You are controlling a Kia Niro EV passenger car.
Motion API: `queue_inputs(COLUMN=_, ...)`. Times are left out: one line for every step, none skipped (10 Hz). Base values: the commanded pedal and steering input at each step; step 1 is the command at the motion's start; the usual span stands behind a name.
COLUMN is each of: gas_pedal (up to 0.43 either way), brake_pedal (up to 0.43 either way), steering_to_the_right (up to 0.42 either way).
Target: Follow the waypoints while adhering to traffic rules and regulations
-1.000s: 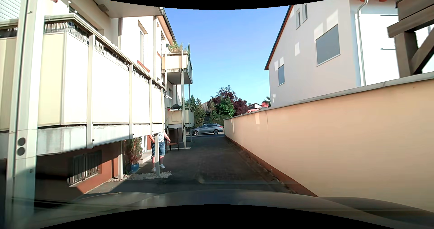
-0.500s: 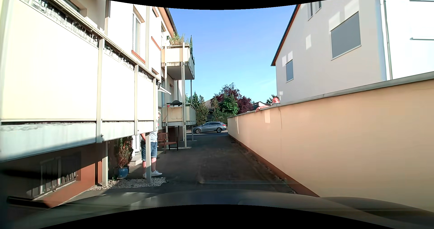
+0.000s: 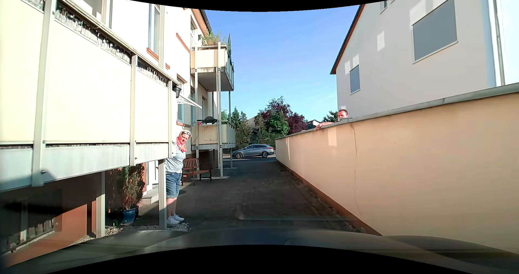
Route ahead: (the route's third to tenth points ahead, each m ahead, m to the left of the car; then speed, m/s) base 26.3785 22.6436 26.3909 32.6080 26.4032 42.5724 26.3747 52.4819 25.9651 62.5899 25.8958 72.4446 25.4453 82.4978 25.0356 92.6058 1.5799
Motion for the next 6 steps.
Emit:
queue_inputs(gas_pedal=0.0, brake_pedal=0.104, steering_to_the_right=-0.082)
queue_inputs(gas_pedal=0.0, brake_pedal=0.104, steering_to_the_right=-0.083)
queue_inputs(gas_pedal=0.0, brake_pedal=0.073, steering_to_the_right=-0.082)
queue_inputs(gas_pedal=0.0, brake_pedal=0.018, steering_to_the_right=-0.081)
queue_inputs(gas_pedal=0.0, brake_pedal=0.0, steering_to_the_right=-0.081)
queue_inputs(gas_pedal=0.0, brake_pedal=0.0, steering_to_the_right=-0.08)
